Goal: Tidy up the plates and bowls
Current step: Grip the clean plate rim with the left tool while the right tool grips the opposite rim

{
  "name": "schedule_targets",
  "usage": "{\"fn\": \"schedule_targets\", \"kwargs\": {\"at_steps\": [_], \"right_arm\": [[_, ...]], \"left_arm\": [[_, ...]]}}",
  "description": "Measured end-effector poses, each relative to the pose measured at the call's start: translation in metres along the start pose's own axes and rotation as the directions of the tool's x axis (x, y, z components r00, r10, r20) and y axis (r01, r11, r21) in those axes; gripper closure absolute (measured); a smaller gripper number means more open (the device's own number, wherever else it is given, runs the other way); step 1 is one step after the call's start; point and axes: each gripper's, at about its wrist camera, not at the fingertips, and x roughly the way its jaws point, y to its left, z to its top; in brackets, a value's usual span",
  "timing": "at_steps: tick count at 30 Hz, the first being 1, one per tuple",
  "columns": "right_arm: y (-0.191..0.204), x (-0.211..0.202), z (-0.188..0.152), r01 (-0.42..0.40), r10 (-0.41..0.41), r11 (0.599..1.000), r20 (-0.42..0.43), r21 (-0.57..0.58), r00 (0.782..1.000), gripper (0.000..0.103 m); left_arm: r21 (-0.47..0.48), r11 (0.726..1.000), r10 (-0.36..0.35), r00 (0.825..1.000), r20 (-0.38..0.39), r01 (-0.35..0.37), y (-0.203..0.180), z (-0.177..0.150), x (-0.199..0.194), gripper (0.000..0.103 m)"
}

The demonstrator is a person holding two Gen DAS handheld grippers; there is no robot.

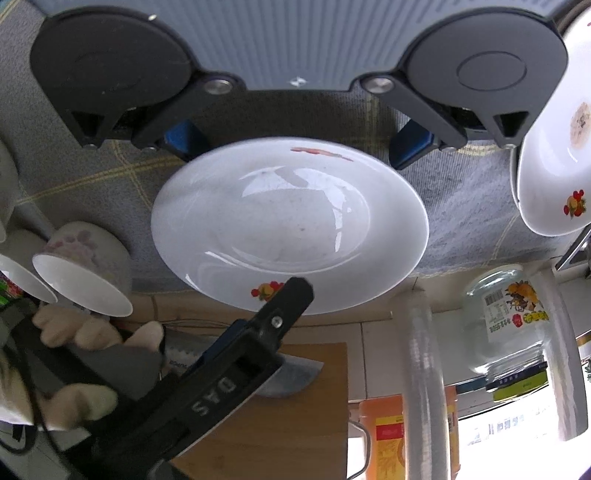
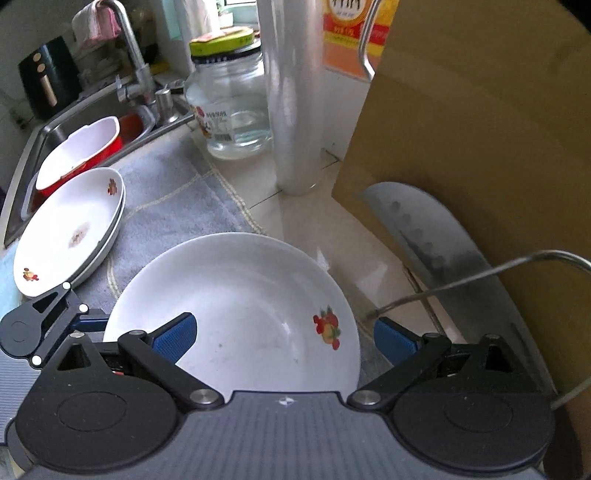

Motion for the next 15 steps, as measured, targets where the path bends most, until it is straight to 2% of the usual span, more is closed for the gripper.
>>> {"fn": "schedule_targets", "kwargs": {"at_steps": [8, 15], "right_arm": [[-0.008, 0.018, 0.009, -0.071, 0.071, 0.997, -0.035, 0.018, 0.997, 0.000], [-0.005, 0.023, 0.013, -0.095, 0.095, 0.995, -0.042, 0.006, 0.995, 0.000]], "left_arm": [[0.004, 1.000, -0.005, 1.000, -0.004, 0.006, 0.000, 0.001, 0.000, 0.001], [0.026, 1.000, -0.004, 1.000, -0.001, 0.004, -0.002, 0.002, -0.003, 0.001]]}}
